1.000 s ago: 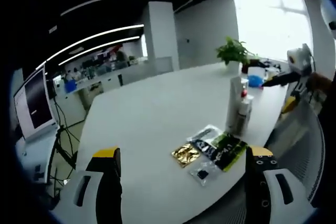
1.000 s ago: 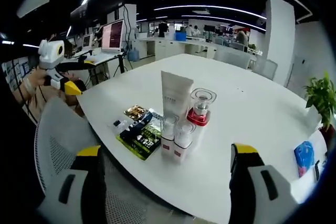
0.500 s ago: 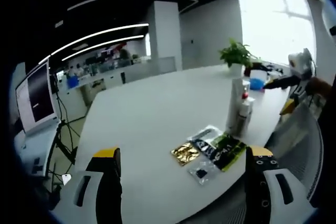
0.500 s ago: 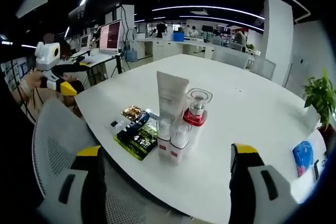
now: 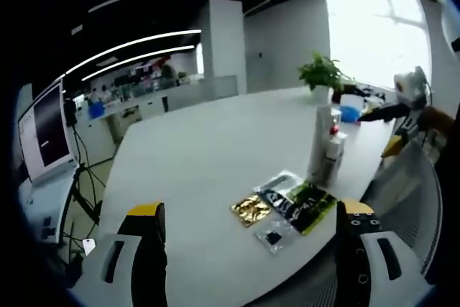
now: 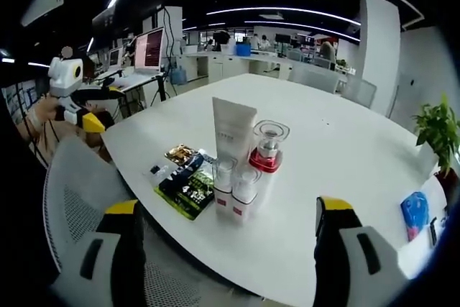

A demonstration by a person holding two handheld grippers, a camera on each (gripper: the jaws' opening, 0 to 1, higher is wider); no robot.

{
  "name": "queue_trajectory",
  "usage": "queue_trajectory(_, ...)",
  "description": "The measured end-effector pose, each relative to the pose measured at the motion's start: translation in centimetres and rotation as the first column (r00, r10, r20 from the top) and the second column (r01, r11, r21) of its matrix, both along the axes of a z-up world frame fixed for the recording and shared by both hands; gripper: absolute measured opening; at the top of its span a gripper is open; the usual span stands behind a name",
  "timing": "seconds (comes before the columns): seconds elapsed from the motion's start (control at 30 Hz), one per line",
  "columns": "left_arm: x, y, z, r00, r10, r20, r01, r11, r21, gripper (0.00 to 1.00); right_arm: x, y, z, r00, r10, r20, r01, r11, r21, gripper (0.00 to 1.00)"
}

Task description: Arrange the skincare products in the storage area until every visible bottle or jar stands upright without overlapping.

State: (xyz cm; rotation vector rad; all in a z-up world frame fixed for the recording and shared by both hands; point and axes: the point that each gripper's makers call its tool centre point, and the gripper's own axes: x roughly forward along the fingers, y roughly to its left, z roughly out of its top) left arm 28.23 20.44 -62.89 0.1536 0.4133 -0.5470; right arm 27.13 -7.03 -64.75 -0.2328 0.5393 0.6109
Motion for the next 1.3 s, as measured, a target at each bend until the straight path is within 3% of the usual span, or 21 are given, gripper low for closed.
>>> queue_trajectory(1.3, -0.31, -0.14, -0.57, 1.000, -0.008, -0.025, 0.008, 1.000, -0.015, 0.97, 0.13, 0.68, -0.10, 1.000, 0.029, -0.008, -0.029, 0.999, -0.021, 1.00)
